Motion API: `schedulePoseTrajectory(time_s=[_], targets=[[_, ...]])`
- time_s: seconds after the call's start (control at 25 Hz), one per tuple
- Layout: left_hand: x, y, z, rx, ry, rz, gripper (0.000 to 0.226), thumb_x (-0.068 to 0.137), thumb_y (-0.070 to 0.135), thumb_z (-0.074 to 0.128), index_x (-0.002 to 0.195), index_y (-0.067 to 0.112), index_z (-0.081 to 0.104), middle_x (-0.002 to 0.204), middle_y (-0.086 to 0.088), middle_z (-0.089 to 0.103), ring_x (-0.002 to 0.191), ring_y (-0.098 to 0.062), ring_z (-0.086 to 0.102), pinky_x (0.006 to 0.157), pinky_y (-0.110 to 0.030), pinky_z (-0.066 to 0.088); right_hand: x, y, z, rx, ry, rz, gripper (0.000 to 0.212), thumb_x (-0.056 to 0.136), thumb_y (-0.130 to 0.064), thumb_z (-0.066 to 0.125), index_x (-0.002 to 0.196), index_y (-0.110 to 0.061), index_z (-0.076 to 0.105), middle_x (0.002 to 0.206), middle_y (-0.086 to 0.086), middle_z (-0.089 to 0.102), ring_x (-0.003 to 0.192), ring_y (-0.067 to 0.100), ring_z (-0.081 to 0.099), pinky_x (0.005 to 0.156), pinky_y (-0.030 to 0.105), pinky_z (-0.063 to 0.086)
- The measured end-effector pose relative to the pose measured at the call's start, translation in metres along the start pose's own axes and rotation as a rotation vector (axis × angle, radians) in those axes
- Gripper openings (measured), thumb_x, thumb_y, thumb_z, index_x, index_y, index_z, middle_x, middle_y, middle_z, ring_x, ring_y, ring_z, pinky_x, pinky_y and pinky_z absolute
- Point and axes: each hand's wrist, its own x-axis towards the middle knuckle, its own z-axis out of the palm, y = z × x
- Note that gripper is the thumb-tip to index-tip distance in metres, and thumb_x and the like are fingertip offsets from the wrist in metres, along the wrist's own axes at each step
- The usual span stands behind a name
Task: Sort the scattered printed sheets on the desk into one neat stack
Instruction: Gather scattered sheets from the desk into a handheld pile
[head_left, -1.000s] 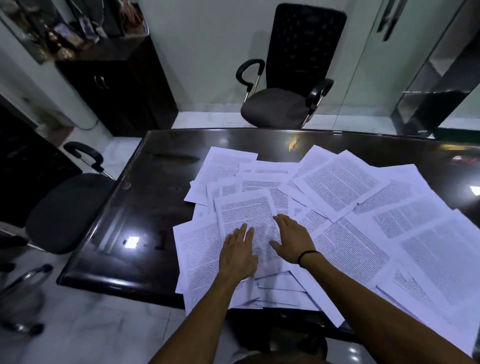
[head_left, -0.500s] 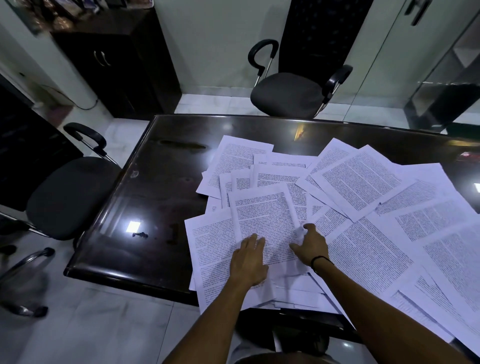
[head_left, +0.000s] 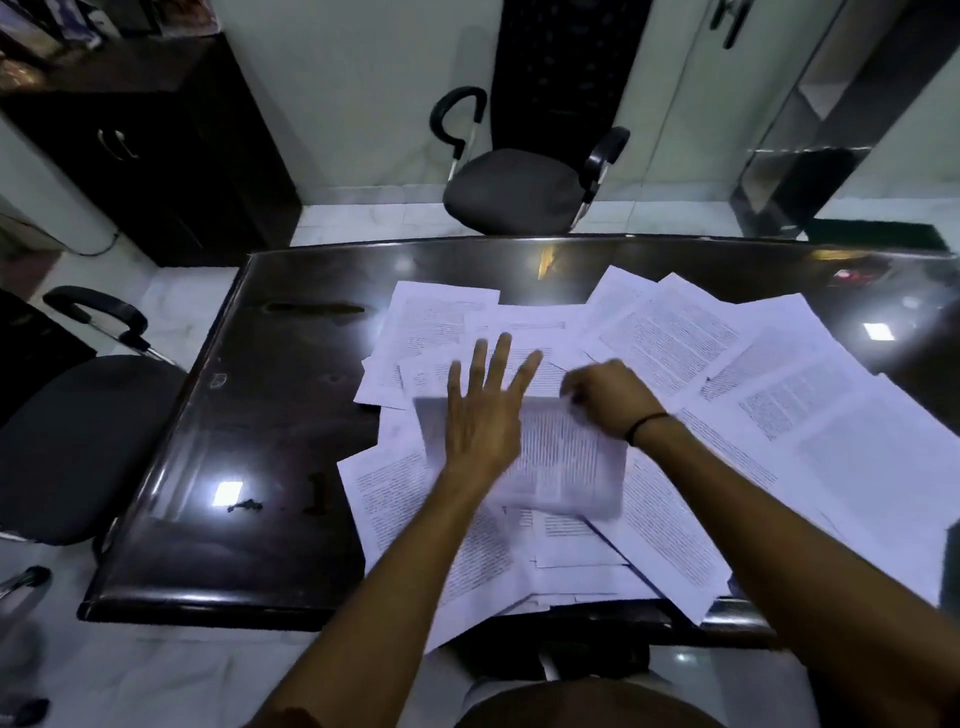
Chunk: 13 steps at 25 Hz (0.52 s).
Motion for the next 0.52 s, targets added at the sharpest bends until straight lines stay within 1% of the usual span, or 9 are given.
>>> schedulePoseTrajectory(time_s=[0.04, 0.08, 0.12, 0.16, 0.2, 0.24, 0.32, 0.44, 0.52], targets=[[0.022, 0.007, -0.021, 0.059, -0.024, 0.07, 0.066, 0.084, 0.017, 0.071, 0.145, 0.033, 0.049, 0.152, -0.007, 0.05, 0.146, -0.029, 0.039, 0.122, -0.054, 0.013, 0.005, -0.001, -0.021, -0.006, 0.048, -0.043, 0.024, 0.082, -0.004, 0.064, 0.09, -0.022, 0.076, 0.093, 0.004, 0.076, 0.092, 0.029, 0.068, 0.084, 0.034, 0.055], [0.04, 0.014, -0.04, 0.061, -0.06, 0.083, 0.043, 0.089, 0.02, 0.067, 0.13, 0.03, 0.062, 0.135, -0.004, 0.065, 0.133, -0.027, 0.054, 0.12, -0.049, 0.019, 0.008, -0.002, -0.041, 0.017, 0.128, -0.065, 0.02, 0.085, -0.008, 0.065, 0.095, -0.022, 0.076, 0.097, 0.004, 0.076, 0.093, 0.027, 0.068, 0.087, 0.034, 0.054], [0.054, 0.018, -0.054, 0.002, -0.096, 0.03, 0.026, 0.092, 0.023, 0.064, 0.116, 0.028, 0.07, 0.119, -0.003, 0.072, 0.118, -0.028, 0.063, 0.112, -0.043, 0.033, 0.009, 0.001, -0.058, 0.055, 0.244, -0.063, 0.018, 0.087, -0.014, 0.068, 0.101, -0.021, 0.075, 0.102, 0.003, 0.075, 0.095, 0.025, 0.067, 0.09, 0.035, 0.053], [0.063, 0.019, -0.061, -0.117, -0.11, -0.066, 0.018, 0.093, 0.024, 0.063, 0.107, 0.027, 0.074, 0.111, -0.002, 0.074, 0.106, -0.03, 0.067, 0.098, -0.039, 0.045, 0.008, 0.008, -0.071, 0.104, 0.384, -0.033, 0.022, 0.086, -0.02, 0.072, 0.107, -0.022, 0.072, 0.108, 0.002, 0.073, 0.098, 0.023, 0.066, 0.092, 0.035, 0.052], [0.067, 0.017, -0.061, -0.25, -0.092, -0.161, 0.016, 0.093, 0.026, 0.063, 0.103, 0.027, 0.076, 0.107, -0.003, 0.075, 0.101, -0.033, 0.068, 0.087, -0.036, 0.051, 0.005, 0.019, -0.078, 0.163, 0.511, 0.029, 0.032, 0.084, -0.026, 0.075, 0.114, -0.022, 0.068, 0.114, 0.001, 0.07, 0.101, 0.022, 0.064, 0.092, 0.036, 0.051], [0.067, 0.012, -0.057, -0.38, -0.055, -0.247, 0.016, 0.093, 0.028, 0.065, 0.103, 0.026, 0.078, 0.107, -0.004, 0.076, 0.099, -0.034, 0.068, 0.082, -0.035, 0.053, 0.001, 0.031, -0.079, 0.238, 0.585, 0.108, 0.041, 0.081, -0.03, 0.078, 0.119, -0.024, 0.063, 0.118, 0.001, 0.068, 0.104, 0.021, 0.062, 0.092, 0.037, 0.052], [0.059, 0.006, -0.037, -0.618, -0.046, -0.395, 0.018, 0.093, 0.031, 0.07, 0.106, 0.02, 0.078, 0.107, -0.006, 0.076, 0.101, -0.034, 0.068, 0.083, -0.037, 0.055, -0.014, 0.065, -0.064, 0.362, 0.561, 0.302, 0.052, 0.079, -0.035, 0.08, 0.124, -0.023, 0.057, 0.121, 0.002, 0.064, 0.108, 0.021, 0.061, 0.092, 0.039, 0.053], [0.038, 0.012, -0.002, -0.848, -0.163, -0.592, 0.023, 0.094, 0.031, 0.071, 0.11, 0.014, 0.075, 0.104, 0.001, 0.069, 0.104, -0.029, 0.066, 0.085, -0.037, 0.053, -0.054, 0.118, -0.014, 0.388, 0.362, 0.556, 0.057, 0.079, -0.035, 0.079, 0.127, -0.02, 0.053, 0.124, 0.008, 0.061, 0.114, 0.027, 0.059, 0.093, 0.043, 0.05], [0.025, 0.019, 0.019, -0.943, -0.223, -0.708, 0.023, 0.095, 0.032, 0.07, 0.112, 0.016, 0.072, 0.109, 0.002, 0.068, 0.107, -0.027, 0.064, 0.088, -0.033, 0.05, -0.088, 0.142, 0.023, 0.346, 0.214, 0.756, 0.066, 0.078, -0.041, 0.079, 0.133, -0.021, 0.048, 0.134, 0.01, 0.051, 0.123, 0.031, 0.051, 0.096, 0.049, 0.047]])
